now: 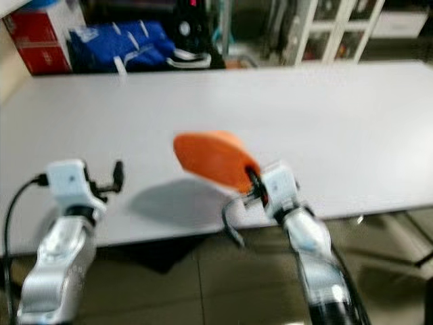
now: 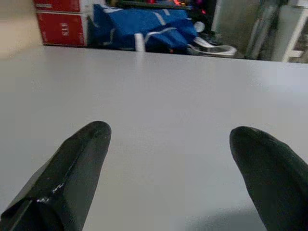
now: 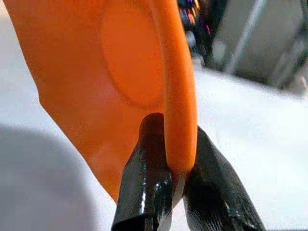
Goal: Setting the table
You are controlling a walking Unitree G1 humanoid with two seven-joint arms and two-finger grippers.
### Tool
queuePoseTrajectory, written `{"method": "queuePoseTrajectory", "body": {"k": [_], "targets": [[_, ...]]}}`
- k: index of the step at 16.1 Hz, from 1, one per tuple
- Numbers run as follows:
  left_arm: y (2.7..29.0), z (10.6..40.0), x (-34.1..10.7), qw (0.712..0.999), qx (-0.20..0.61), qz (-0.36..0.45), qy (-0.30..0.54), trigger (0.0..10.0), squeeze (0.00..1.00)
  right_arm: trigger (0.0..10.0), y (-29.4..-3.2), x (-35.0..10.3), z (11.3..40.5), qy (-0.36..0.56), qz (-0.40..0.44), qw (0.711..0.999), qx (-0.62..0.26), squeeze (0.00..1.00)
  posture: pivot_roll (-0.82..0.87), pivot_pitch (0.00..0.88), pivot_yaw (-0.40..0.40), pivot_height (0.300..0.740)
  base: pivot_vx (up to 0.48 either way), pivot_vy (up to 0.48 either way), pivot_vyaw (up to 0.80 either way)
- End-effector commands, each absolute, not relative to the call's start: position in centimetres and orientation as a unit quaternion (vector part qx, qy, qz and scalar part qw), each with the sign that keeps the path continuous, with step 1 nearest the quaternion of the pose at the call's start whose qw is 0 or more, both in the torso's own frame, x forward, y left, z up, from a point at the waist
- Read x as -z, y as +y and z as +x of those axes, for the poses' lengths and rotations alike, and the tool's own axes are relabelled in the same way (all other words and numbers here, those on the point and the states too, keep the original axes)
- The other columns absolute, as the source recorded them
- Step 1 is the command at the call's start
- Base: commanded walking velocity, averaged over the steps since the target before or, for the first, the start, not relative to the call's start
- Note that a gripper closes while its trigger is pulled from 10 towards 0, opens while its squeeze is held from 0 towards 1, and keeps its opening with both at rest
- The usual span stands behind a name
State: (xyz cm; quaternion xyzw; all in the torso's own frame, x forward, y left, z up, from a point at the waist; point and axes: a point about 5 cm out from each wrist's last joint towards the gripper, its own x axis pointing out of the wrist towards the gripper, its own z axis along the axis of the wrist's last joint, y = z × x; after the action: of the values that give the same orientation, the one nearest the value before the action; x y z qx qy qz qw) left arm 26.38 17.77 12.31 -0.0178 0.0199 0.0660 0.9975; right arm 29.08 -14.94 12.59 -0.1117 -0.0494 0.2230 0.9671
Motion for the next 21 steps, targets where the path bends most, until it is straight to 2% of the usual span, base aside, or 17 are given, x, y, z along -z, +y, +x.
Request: {"method": "queuePoseTrajectory", "body": {"k": [1, 4, 5, 7, 9, 14, 21], "targets": [[18.3, 26.2, -12.2, 0.997, -0.077, -0.011, 0.022, 10.0, 1.0, 10.0, -13.1, -15.4, 29.4, -0.099, -0.092, 0.957, -0.256, 0.0, -0.14, 0.0, 0.034, 0.74, 0.0, 0.0, 0.0], [18.2, 26.2, -12.0, 0.997, -0.076, -0.011, 0.024, 10.0, 1.0, 10.0, -12.3, -20.6, 31.5, -0.137, -0.015, 0.958, -0.252, 0.0, -0.14, 0.0, 0.034, 0.74, 0.0, 0.0, 0.0], [18.1, 26.2, -11.9, 0.997, -0.075, -0.013, 0.026, 10.0, 1.0, 10.0, -12.8, -22.8, 32.9, -0.136, 0.055, 0.964, -0.221, 0.0, -0.14, 0.0, 0.031, 0.74, 0.0, 0.0, 0.0], [18.0, 26.2, -11.8, 0.997, -0.075, -0.015, 0.029, 10.0, 1.0, 10.0, -13.1, -23.5, 34.0, -0.114, 0.099, 0.968, -0.198, 0.0, -0.14, 0.0, 0.031, 0.74, 0.0, 0.0, 0.0], [17.8, 26.3, -11.7, 0.997, -0.073, -0.016, 0.032, 10.0, 1.0, 10.0, -13.5, -23.4, 35.7, -0.067, 0.17, 0.97, -0.16, 0.0, -0.14, 0.0, 0.029, 0.74, 0.0, 0.0, 0.0], [17.6, 26.6, -11.6, 0.997, -0.071, -0.019, 0.036, 10.0, 1.0, 10.0, -12.5, -21.9, 39.0, 0.053, 0.235, 0.966, -0.089, 0.0, -0.12, 0.0, 0.023, 0.74, 0.0, 0.0, 0.0], [17.5, 26.0, -11.6, 0.996, -0.076, -0.024, 0.04, 10.0, 1.0, 10.0, -13.5, -19.2, 40.3, 0.149, 0.297, 0.943, 0.013, 0.0, -0.11, 0.0, 0.012, 0.74, 0.0, 0.0, 0.0]]}}
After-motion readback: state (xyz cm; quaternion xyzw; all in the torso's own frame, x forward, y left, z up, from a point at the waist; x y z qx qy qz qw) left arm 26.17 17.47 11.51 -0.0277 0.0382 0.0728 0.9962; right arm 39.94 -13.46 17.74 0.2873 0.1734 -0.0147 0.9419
